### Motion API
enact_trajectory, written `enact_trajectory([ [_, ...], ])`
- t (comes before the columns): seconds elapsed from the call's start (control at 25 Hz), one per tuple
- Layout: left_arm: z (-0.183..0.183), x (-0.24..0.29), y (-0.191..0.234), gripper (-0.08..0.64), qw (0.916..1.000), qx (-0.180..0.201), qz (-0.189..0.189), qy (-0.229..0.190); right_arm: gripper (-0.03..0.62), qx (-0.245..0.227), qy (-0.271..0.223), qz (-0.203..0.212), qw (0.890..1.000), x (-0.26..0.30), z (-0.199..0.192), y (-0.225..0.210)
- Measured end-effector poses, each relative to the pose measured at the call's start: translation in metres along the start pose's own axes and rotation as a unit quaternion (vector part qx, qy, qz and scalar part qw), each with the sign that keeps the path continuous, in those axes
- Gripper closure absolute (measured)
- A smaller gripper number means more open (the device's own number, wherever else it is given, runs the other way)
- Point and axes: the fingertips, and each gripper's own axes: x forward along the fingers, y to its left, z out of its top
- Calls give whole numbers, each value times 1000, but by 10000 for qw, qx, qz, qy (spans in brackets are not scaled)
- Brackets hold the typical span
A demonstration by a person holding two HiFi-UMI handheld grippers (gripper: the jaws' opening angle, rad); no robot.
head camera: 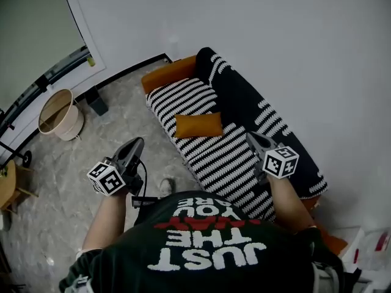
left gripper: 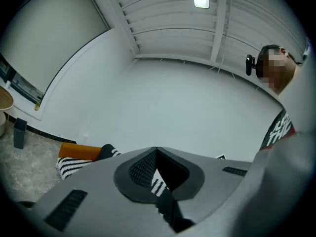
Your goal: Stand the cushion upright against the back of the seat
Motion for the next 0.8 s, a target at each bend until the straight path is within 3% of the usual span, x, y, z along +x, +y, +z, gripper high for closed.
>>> enact_trajectory([
  [0.28, 20, 59, 125, 549, 9988, -294, -356, 134, 568, 16, 65, -400, 9992, 105, 20, -18],
  [0.48, 50, 118, 218, 549, 9949, -416, -705, 587, 568, 217, 125, -829, 9962, 188, 44, -27],
  [0.64, 69, 154, 272, 549, 9901, -468, -996, 876, 568, 293, 274, -1089, 9932, 240, 59, -38],
  [0.8, 61, 184, 309, 549, 9845, -633, -1142, 1170, 568, 335, 579, -1340, 9887, 270, 55, -56],
])
